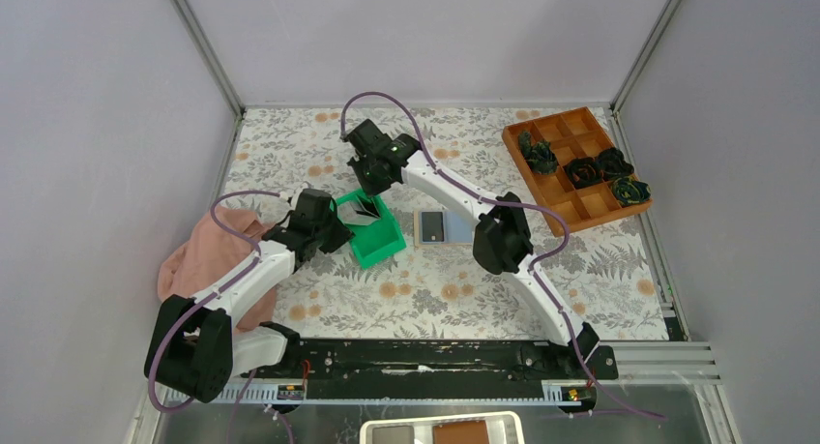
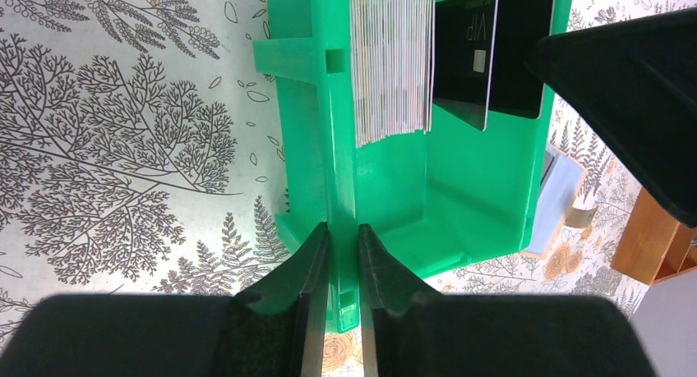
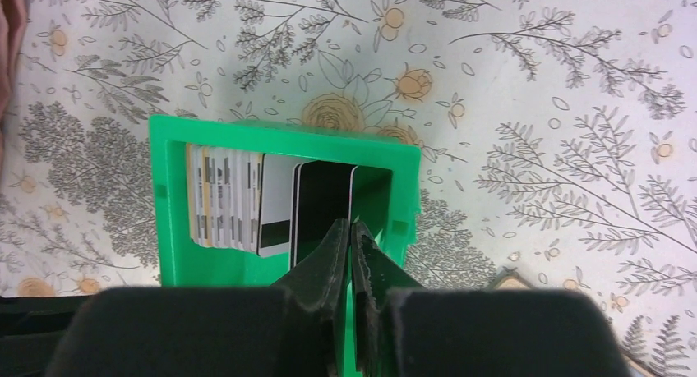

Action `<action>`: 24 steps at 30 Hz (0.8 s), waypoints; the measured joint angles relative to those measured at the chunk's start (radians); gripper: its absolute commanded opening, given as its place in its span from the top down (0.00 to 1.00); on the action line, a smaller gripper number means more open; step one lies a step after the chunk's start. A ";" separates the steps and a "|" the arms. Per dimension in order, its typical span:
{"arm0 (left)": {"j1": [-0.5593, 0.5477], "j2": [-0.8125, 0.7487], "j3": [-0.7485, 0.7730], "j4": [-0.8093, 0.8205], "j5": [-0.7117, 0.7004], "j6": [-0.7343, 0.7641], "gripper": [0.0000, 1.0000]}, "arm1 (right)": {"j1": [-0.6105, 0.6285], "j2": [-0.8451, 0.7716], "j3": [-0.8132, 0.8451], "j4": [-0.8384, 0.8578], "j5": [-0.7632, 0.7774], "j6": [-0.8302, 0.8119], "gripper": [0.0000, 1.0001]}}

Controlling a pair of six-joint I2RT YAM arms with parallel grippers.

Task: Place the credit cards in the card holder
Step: Pick up the credit card from the storage box.

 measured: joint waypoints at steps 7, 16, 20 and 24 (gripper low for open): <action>0.000 0.000 0.000 0.000 0.000 0.000 0.98 | 0.001 -0.002 -0.001 -0.004 0.026 -0.025 0.96; 0.000 0.000 0.005 -0.002 -0.001 0.003 0.89 | 0.020 -0.002 -0.011 0.013 0.035 -0.038 0.94; 0.000 -0.001 0.019 -0.010 -0.001 0.010 0.86 | 0.032 -0.002 -0.020 0.023 0.044 -0.040 0.97; 0.000 -0.001 0.024 -0.010 -0.001 0.015 0.80 | 0.037 -0.002 -0.028 0.026 0.050 -0.043 1.00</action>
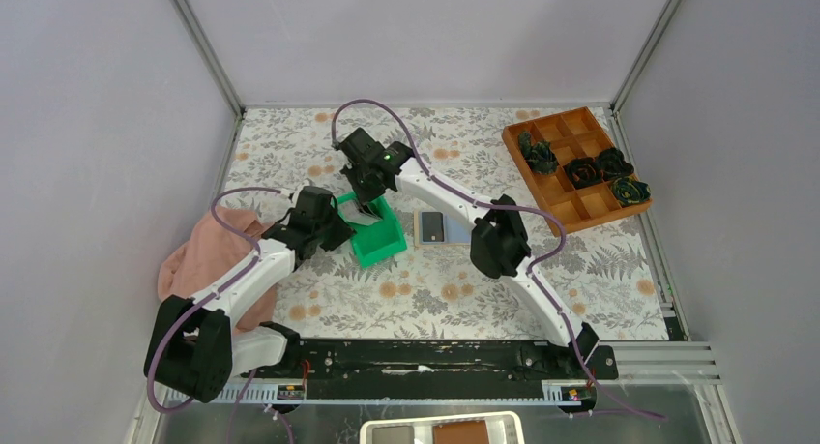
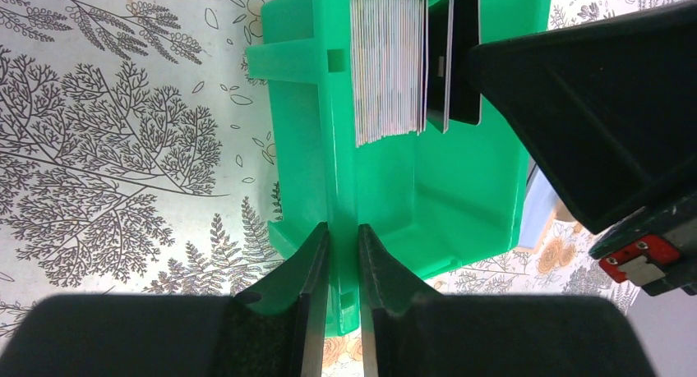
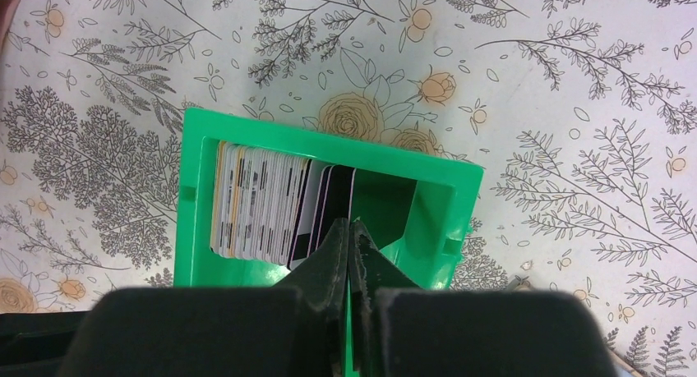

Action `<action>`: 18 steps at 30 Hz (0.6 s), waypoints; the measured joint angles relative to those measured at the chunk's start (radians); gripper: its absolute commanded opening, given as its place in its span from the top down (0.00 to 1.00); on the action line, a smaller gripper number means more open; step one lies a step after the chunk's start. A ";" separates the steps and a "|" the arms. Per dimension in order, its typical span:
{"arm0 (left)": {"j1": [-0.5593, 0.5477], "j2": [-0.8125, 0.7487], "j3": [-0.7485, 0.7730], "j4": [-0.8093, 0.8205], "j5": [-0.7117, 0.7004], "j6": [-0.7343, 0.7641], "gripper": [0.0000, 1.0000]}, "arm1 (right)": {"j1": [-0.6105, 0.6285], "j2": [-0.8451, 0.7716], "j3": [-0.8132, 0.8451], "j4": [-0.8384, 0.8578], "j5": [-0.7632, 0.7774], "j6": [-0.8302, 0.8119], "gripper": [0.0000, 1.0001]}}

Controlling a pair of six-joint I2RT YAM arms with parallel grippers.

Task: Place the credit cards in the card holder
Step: Pick up the credit card from the storage box.

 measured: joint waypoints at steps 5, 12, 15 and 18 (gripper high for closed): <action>0.000 0.000 0.009 -0.006 -0.004 0.001 0.68 | 0.004 -0.020 -0.035 0.023 0.020 -0.007 1.00; 0.000 -0.037 0.047 -0.010 -0.024 0.007 0.57 | 0.003 -0.047 -0.066 0.012 0.104 -0.035 1.00; 0.000 -0.050 0.056 -0.010 -0.026 0.007 0.56 | 0.002 -0.052 -0.067 0.004 0.134 -0.045 1.00; 0.000 -0.056 0.056 -0.011 -0.028 0.007 0.55 | 0.002 -0.064 -0.082 0.004 0.155 -0.051 1.00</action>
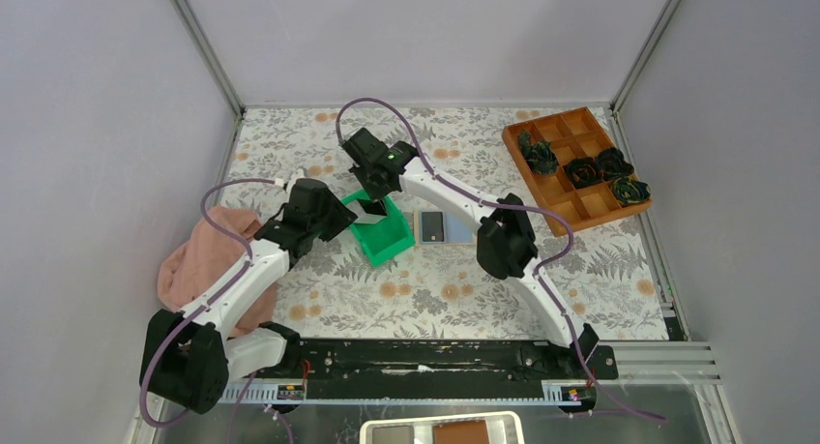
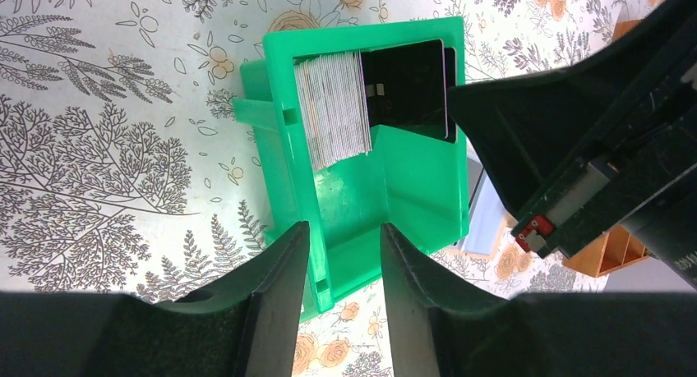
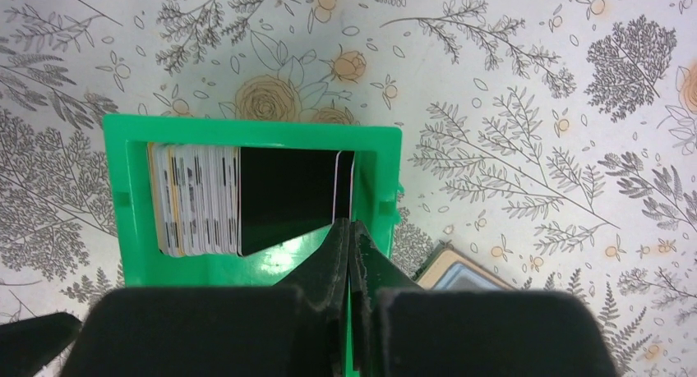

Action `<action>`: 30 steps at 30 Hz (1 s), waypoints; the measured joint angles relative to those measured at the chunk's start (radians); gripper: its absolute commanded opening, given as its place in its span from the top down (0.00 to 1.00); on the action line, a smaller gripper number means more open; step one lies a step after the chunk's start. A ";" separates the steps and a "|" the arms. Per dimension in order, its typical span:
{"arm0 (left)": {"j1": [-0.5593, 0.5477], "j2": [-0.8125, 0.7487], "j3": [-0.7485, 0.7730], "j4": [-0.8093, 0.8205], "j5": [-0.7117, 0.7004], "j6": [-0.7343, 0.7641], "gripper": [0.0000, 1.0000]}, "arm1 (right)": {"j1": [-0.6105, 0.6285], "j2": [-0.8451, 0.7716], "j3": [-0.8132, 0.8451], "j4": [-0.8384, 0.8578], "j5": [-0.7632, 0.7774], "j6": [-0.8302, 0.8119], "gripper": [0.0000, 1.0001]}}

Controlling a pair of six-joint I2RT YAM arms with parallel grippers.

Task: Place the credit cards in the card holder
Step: Pick up the credit card from the storage box.

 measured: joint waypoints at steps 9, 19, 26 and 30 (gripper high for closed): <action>0.000 -0.016 0.003 -0.007 -0.018 0.000 0.55 | 0.002 -0.026 -0.035 -0.011 0.001 -0.006 1.00; 0.000 -0.032 0.005 -0.032 -0.040 0.002 0.54 | 0.020 -0.041 -0.023 -0.029 0.022 -0.020 1.00; 0.000 -0.032 0.006 -0.032 -0.045 0.013 0.52 | 0.022 -0.094 -0.023 -0.034 0.023 -0.020 1.00; 0.000 -0.032 0.006 -0.021 -0.044 0.034 0.48 | 0.022 -0.126 -0.025 -0.036 0.022 -0.020 1.00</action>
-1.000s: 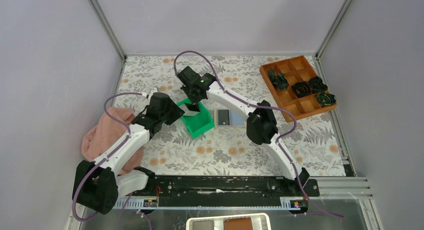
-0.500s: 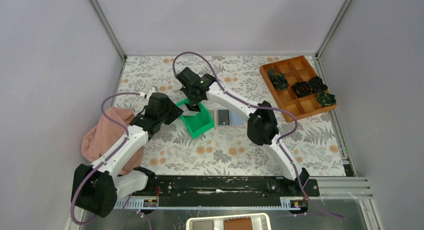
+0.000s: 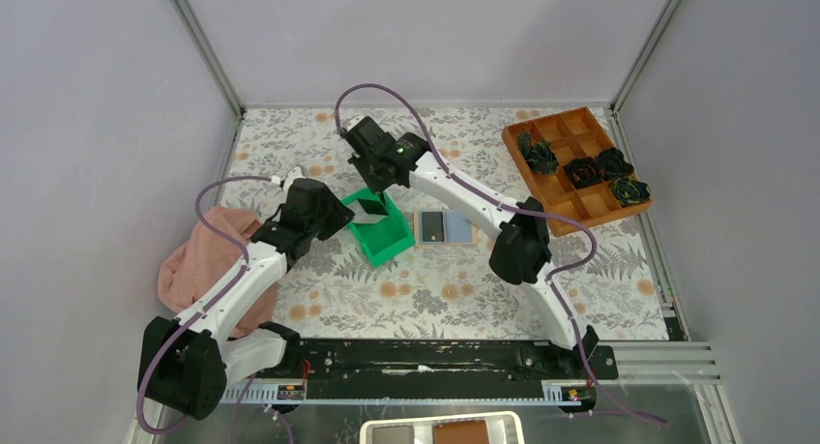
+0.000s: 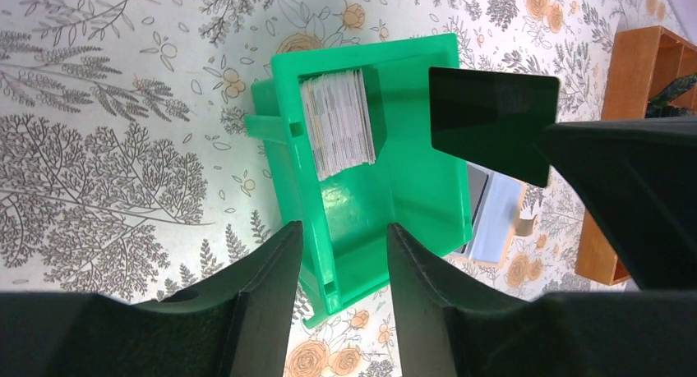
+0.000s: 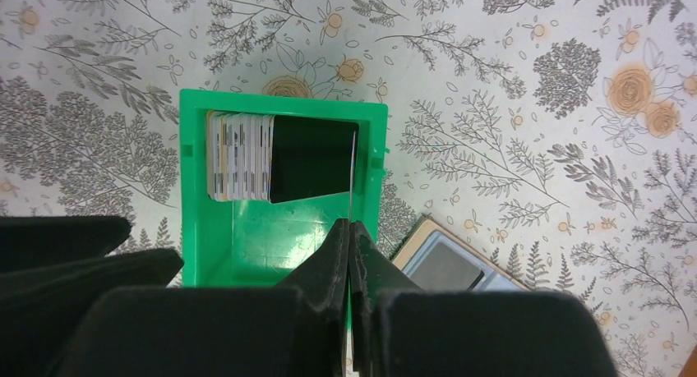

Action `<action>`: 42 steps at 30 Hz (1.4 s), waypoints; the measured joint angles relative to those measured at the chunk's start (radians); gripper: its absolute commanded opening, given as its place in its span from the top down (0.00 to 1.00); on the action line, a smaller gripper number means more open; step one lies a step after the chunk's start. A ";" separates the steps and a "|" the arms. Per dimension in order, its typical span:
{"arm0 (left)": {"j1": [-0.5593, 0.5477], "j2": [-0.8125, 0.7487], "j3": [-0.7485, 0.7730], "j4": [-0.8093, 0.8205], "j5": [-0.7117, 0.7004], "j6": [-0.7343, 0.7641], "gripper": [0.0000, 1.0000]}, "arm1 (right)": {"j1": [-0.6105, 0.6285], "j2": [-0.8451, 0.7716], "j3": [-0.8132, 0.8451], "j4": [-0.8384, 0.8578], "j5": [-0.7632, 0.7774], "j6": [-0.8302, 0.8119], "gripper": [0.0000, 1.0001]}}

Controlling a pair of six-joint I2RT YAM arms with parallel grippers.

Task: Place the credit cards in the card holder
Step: Pick up the credit card from the storage box.

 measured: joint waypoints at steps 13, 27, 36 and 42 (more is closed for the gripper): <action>0.000 -0.058 -0.005 0.217 0.157 0.137 0.18 | -0.050 -0.367 -0.349 0.030 -0.159 0.043 1.00; 0.000 -0.048 -0.116 0.515 0.610 0.179 0.19 | -0.218 -0.655 -0.695 0.120 -0.613 0.148 1.00; 0.000 -0.044 -0.119 0.554 0.773 0.217 0.23 | -0.249 -0.661 -0.801 0.198 -0.826 0.225 1.00; 0.000 -0.031 -0.119 0.556 0.850 0.242 0.34 | -0.279 -0.661 -0.815 0.244 -0.908 0.262 1.00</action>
